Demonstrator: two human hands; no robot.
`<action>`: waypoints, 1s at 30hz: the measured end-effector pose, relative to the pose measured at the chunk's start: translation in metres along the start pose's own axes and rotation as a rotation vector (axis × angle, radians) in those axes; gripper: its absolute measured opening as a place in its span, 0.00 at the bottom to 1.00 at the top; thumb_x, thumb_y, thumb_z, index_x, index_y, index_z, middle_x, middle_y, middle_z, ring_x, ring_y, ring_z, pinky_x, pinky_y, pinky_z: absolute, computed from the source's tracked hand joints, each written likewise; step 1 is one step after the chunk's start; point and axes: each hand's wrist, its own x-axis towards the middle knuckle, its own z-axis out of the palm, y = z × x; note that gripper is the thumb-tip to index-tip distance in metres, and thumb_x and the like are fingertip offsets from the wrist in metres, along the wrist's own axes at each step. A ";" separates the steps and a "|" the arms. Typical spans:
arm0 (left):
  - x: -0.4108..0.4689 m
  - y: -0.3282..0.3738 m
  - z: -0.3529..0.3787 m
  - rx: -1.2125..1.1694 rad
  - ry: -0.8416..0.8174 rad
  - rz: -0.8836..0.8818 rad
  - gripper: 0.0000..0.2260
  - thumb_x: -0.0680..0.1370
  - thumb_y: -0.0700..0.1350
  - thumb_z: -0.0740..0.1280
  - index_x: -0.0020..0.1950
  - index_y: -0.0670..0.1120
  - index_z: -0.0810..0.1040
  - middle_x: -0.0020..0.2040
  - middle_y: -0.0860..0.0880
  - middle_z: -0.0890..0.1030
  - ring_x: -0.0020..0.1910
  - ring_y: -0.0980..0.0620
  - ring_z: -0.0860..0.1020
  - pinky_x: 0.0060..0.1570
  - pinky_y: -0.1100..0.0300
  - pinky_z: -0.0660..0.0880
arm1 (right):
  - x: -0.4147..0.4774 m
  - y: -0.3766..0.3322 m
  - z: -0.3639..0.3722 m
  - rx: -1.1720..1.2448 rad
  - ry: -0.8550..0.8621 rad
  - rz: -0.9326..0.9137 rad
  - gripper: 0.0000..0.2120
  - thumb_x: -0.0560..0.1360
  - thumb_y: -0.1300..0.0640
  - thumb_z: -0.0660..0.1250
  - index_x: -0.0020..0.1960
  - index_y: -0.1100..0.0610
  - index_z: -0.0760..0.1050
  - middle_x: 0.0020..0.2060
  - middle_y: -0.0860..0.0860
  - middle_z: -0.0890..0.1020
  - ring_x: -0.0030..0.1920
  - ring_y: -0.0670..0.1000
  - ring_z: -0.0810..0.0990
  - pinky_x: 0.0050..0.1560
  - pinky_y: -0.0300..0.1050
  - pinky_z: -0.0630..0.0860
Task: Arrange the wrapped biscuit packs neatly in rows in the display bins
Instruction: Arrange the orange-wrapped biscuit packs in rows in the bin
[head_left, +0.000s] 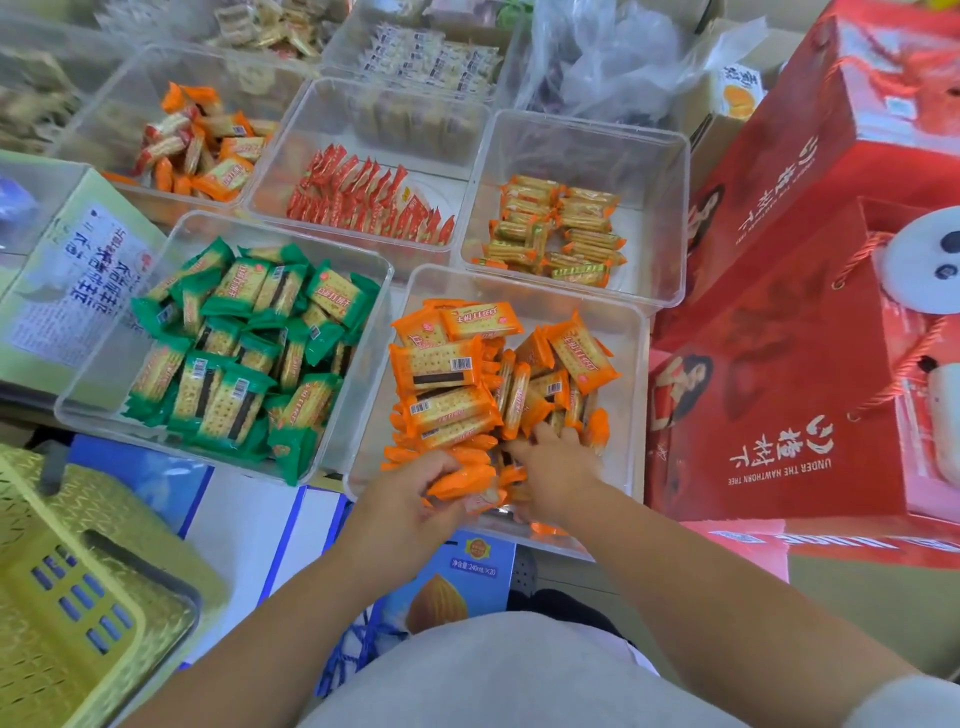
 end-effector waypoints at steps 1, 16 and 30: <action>0.001 -0.001 0.002 0.046 -0.013 0.011 0.07 0.75 0.54 0.74 0.49 0.55 0.79 0.43 0.58 0.80 0.41 0.57 0.78 0.38 0.63 0.74 | 0.002 0.000 -0.001 -0.024 -0.012 -0.012 0.40 0.67 0.38 0.76 0.74 0.40 0.61 0.62 0.51 0.68 0.62 0.60 0.71 0.53 0.57 0.79; 0.009 -0.024 -0.004 -0.058 0.101 -0.168 0.04 0.80 0.44 0.69 0.51 0.54 0.78 0.38 0.55 0.80 0.36 0.53 0.78 0.36 0.63 0.72 | 0.015 0.000 -0.023 -0.103 -0.277 -0.226 0.53 0.67 0.45 0.76 0.81 0.44 0.47 0.58 0.52 0.79 0.46 0.55 0.77 0.39 0.48 0.78; 0.008 -0.016 -0.007 -0.129 0.084 -0.185 0.04 0.79 0.43 0.70 0.50 0.53 0.78 0.41 0.46 0.81 0.42 0.41 0.80 0.43 0.42 0.78 | 0.003 0.003 -0.047 0.160 -0.571 -0.140 0.42 0.67 0.44 0.70 0.76 0.33 0.53 0.47 0.48 0.73 0.44 0.54 0.84 0.44 0.51 0.85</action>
